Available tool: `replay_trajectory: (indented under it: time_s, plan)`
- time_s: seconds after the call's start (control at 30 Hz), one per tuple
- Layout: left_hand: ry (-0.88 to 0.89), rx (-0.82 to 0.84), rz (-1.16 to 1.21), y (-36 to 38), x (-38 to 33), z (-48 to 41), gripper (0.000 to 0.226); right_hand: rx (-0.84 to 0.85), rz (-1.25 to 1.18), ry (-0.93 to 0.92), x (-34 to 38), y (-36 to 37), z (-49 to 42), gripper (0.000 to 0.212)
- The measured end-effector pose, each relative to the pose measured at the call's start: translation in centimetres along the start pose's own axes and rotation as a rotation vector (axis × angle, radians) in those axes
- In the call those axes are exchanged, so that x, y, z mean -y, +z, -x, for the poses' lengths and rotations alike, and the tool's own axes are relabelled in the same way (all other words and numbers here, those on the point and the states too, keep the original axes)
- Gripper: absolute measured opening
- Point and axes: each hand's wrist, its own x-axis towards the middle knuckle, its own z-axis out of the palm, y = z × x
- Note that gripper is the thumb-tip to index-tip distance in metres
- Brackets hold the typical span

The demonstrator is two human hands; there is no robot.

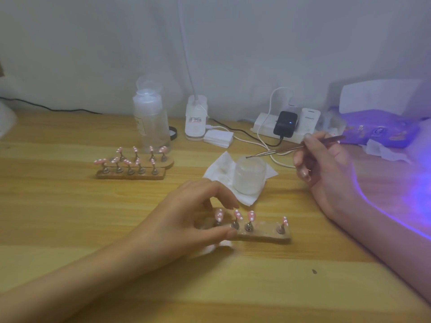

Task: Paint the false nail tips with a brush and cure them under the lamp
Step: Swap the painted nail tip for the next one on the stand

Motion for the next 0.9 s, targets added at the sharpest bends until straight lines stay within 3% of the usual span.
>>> replay_trajectory:
  time_s: [0.3, 0.63, 0.7, 0.9]
  plan:
    - [-0.031, 0.000, 0.111, 0.7, -0.4, -0.7, 0.017, -0.001, -0.013, -0.040, 0.2, 0.0, 0.0, 0.016]
    - [0.187, -0.152, -0.132, 1.4, -0.4, 0.0, 0.008, 0.291, 0.498, -0.173, 3.8, 1.5, -0.6, 0.012]
    - [0.233, -0.224, -0.053, 0.7, -1.4, 0.0, 0.007, 0.325, 0.548, -0.167, 3.9, 1.9, -0.5, 0.011]
    - [0.307, -0.455, 0.469, -3.7, -4.7, -2.8, 0.010, 0.339, 0.576, -0.087, 3.5, 2.4, -0.3, 0.014]
